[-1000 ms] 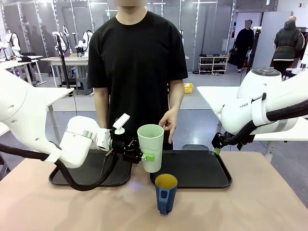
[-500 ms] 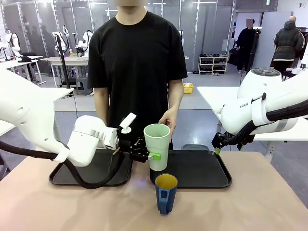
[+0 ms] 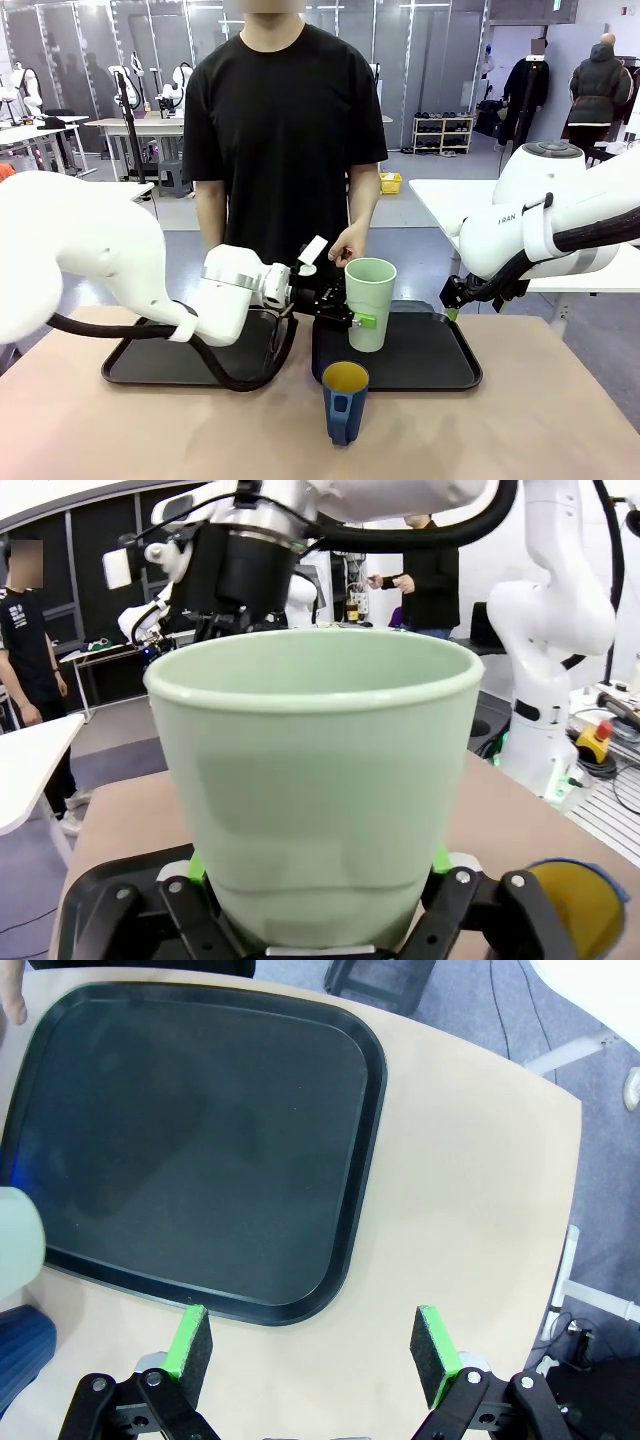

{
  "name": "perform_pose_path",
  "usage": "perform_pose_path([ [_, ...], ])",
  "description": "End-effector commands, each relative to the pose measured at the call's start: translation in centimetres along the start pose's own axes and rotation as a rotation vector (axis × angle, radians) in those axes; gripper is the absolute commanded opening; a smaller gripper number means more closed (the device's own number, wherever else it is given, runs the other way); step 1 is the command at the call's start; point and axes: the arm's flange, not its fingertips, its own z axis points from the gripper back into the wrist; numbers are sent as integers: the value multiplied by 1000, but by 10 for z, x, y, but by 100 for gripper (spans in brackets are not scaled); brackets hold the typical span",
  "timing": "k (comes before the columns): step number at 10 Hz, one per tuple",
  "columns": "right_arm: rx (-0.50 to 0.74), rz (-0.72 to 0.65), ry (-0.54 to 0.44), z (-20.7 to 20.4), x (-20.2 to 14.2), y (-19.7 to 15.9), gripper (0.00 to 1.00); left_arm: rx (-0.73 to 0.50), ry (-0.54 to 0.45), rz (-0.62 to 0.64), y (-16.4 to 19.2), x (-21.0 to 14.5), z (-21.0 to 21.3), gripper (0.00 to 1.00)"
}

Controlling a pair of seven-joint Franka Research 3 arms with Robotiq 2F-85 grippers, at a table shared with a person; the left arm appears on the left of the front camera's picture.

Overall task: Sort and store the cups by type.
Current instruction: Place the picked Reusable plastic cup into the Flat Tray indicated by the person.

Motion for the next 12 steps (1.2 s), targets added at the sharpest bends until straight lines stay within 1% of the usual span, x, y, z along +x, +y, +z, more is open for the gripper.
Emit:
perform_pose_path([
  [1,-3,4,-5,-1,0,0,100,25,-22,32,26,-7,-9,85],
  [4,-3,4,-5,-1,0,0,100,38,-34,59,37,-28,-16,85],
  [8,-3,4,-5,-1,0,0,100,30,-2,82,44,-50,-17,85],
  [12,-3,4,-5,-1,0,0,100,42,20,107,44,-67,-13,85],
])
